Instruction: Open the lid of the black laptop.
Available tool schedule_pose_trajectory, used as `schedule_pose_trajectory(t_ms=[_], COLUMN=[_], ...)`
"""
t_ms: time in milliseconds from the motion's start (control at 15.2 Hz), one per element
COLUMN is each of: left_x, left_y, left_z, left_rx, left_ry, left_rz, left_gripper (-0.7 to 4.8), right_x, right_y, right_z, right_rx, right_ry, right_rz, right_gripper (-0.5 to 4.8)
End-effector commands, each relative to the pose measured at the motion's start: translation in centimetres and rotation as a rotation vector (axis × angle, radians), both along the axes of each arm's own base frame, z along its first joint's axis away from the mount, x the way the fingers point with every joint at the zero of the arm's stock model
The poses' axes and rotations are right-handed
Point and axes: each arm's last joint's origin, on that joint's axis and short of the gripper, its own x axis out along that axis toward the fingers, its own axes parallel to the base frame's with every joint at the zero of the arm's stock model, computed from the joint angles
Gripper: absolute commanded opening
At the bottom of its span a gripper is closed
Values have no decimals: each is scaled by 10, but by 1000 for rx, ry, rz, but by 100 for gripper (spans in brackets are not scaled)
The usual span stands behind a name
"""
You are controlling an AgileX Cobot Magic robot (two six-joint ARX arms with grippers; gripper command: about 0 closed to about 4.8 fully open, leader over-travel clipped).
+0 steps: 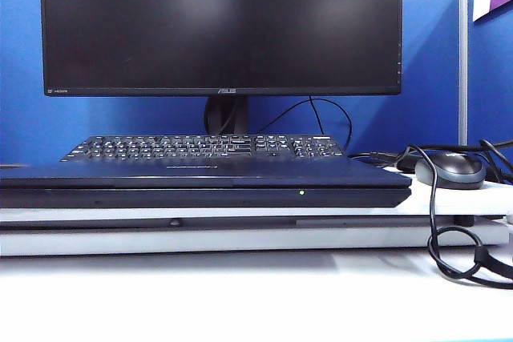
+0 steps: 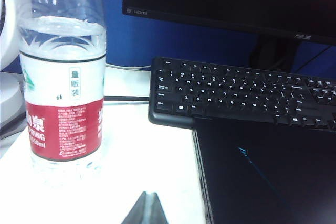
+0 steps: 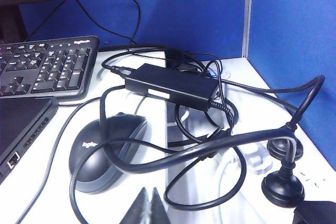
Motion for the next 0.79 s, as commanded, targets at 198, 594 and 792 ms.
schedule_pose_trajectory(t_ms=[198,594,792], left_x=[0,-1,-8], left_y=[0,-7,-18], left_z=[2,3,9], left_rx=[7,-569,-613], left_ry=[-16,62,165], left_rz=[-7,-251,-700], left_gripper=[-5,-5,-5], right_x=[0,-1,-12], right_y=[0,8,19], right_z=[-1,5,28], right_rx=[1,388,481], right_ry=[-5,-1,-51], right_rz=[6,273,789], right_gripper=[-1,-1,-1])
